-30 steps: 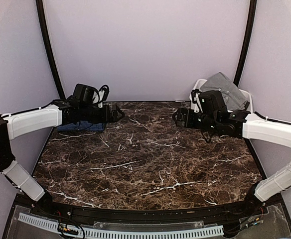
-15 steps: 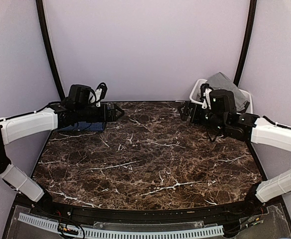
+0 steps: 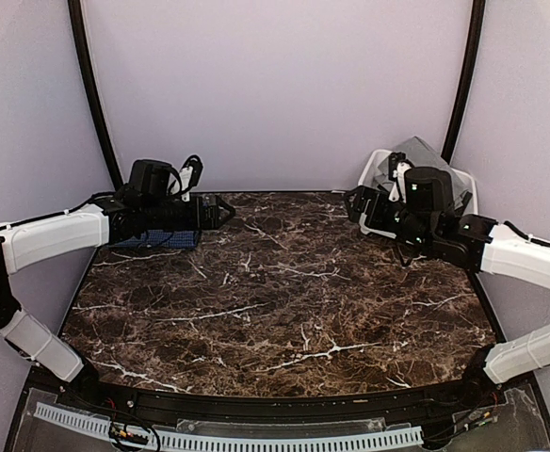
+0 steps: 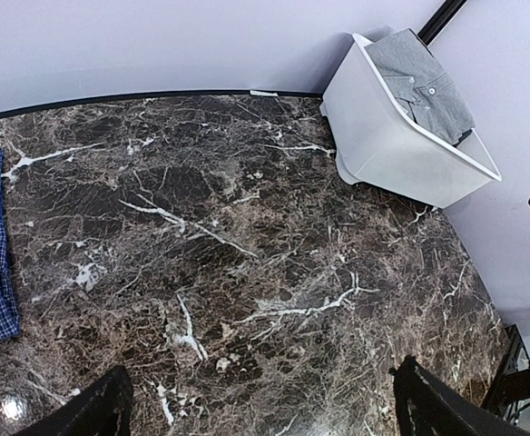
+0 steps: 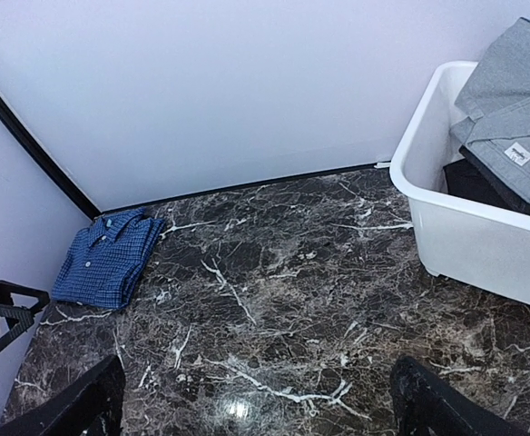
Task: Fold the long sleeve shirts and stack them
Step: Reset both arms
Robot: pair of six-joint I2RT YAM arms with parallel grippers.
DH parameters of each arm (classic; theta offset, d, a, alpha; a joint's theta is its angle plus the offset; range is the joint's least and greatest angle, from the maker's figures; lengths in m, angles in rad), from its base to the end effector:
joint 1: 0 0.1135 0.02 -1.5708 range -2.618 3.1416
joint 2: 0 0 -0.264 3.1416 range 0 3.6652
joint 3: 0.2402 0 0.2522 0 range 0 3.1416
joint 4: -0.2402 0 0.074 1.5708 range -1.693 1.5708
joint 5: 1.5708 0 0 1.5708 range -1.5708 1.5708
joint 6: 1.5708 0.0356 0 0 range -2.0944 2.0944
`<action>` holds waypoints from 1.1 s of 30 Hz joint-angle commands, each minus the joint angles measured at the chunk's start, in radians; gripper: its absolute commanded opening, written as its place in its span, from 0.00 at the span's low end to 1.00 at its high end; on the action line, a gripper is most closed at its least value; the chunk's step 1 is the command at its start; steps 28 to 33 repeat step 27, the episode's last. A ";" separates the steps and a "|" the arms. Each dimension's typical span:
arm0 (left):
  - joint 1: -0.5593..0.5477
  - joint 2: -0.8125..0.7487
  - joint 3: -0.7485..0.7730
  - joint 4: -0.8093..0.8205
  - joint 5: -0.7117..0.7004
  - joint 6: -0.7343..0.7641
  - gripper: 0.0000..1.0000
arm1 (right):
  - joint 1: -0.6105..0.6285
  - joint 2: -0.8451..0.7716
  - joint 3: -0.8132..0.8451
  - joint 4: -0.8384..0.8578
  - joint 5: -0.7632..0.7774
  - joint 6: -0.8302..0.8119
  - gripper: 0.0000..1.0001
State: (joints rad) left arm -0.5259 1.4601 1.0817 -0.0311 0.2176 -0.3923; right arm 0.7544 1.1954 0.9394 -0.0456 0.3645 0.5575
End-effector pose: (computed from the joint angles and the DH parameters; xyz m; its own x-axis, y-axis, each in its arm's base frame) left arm 0.2905 -0.1775 0.2978 -0.5711 -0.1002 -0.8148 0.4795 0.7649 -0.4301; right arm 0.2111 0.1810 0.3233 -0.3910 0.3109 -0.8663 -0.2180 0.8832 0.4153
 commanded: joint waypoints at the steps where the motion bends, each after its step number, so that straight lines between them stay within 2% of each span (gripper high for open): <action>1: -0.002 -0.032 -0.003 0.021 0.005 0.022 0.99 | 0.000 -0.010 -0.015 0.035 0.018 -0.010 0.99; 33: -0.002 -0.032 -0.005 0.023 -0.007 0.028 0.99 | 0.000 -0.013 -0.029 0.041 0.016 -0.013 0.99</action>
